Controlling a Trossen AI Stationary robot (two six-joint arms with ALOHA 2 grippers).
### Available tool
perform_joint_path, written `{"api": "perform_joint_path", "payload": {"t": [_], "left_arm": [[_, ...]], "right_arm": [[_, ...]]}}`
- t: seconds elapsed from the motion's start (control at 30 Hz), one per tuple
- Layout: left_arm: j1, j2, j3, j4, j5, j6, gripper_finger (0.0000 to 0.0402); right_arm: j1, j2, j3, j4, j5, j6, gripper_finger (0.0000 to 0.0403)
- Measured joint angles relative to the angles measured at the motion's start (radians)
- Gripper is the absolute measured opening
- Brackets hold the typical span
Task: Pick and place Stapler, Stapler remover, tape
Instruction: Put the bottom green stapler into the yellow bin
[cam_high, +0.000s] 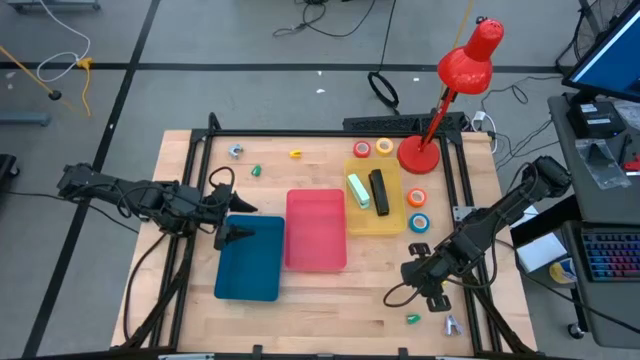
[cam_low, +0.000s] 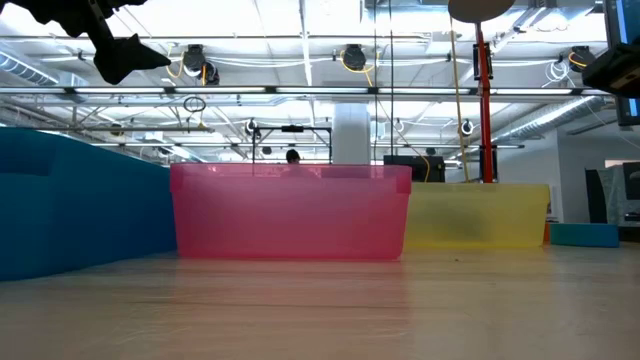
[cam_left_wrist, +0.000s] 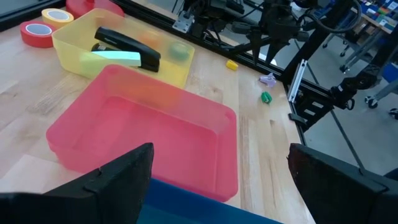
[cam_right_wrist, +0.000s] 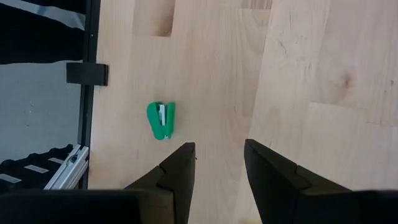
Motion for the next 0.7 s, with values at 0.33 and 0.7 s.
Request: {"api": "perform_joint_path", "payload": {"t": [0.33, 0.7], "left_arm": [[0.000, 0.000, 0.000, 0.000, 0.001, 0.005, 0.0365], [0.000, 0.000, 0.000, -0.001, 0.001, 0.014, 0.0365]], "right_arm": [[0.000, 0.000, 0.000, 0.020, -0.001, 0.000, 0.0189], [-0.001, -0.002, 0.000, 0.185, -0.002, 0.235, 0.0249]]}}
